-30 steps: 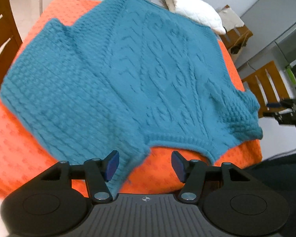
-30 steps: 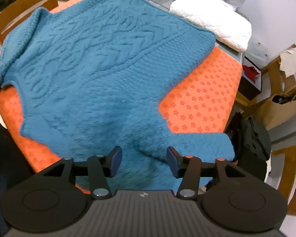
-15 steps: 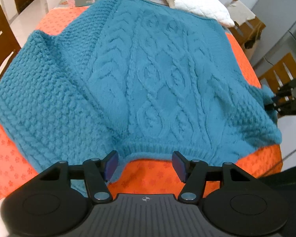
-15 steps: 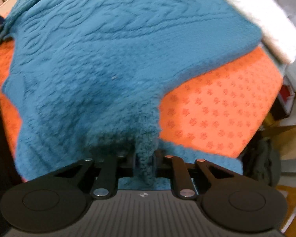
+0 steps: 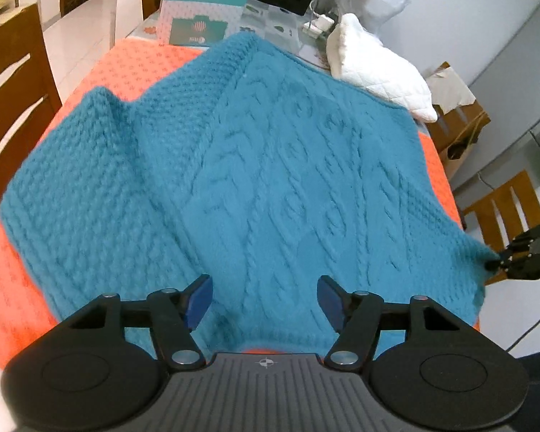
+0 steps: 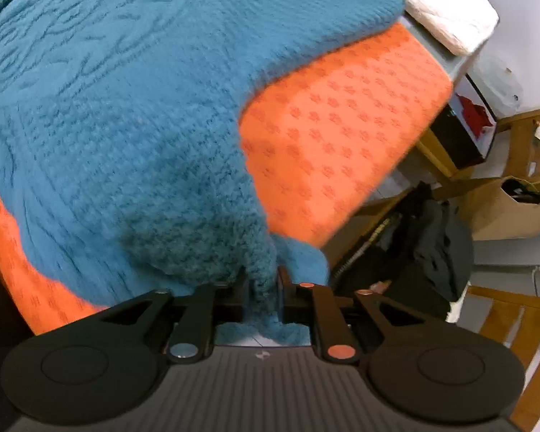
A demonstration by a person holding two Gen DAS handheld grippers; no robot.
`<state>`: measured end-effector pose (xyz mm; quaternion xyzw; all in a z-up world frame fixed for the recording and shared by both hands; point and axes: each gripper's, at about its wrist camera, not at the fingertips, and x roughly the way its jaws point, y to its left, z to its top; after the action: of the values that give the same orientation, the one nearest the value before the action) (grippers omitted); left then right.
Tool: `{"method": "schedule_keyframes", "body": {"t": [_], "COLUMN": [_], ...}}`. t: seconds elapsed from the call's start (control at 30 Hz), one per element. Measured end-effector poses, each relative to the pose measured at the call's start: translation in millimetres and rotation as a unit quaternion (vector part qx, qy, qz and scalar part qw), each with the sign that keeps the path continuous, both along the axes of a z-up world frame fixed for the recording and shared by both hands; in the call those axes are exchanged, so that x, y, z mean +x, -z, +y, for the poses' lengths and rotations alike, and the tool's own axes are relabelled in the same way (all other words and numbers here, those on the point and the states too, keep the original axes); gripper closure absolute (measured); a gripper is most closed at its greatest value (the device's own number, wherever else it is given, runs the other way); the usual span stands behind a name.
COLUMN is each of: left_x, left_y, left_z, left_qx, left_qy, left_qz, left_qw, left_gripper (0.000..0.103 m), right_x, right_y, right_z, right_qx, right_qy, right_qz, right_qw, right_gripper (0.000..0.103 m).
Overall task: Fold clothes
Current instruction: 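Press and smooth the sweater body flat with both open tools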
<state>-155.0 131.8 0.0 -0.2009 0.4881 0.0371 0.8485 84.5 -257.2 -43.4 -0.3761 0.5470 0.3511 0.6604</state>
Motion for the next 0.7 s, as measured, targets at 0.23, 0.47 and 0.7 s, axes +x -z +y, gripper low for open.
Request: {"method": "schedule_keyframes", "body": {"t": [0.23, 0.47, 0.7], "left_x": [38, 105, 171], "left_y": [4, 19, 46], "left_z": [47, 101, 125], "left_qx": [0.021, 0.009, 0.022], "left_qy": [0.007, -0.02, -0.031], "left_qz": [-0.001, -0.01, -0.024], "left_qw": [0.9997, 0.9997, 0.999], "left_gripper": [0.028, 0.027, 0.027], "right_x": [7, 13, 15], "right_y": [-40, -52, -51], "right_z": [34, 66, 99], "right_qx": [0.092, 0.145, 0.176], "right_qy": [0.059, 0.137, 0.206], "right_qz": [-0.008, -0.009, -0.005], "right_qw": [0.994, 0.98, 0.963], "right_gripper": [0.051, 0.047, 0.045]}}
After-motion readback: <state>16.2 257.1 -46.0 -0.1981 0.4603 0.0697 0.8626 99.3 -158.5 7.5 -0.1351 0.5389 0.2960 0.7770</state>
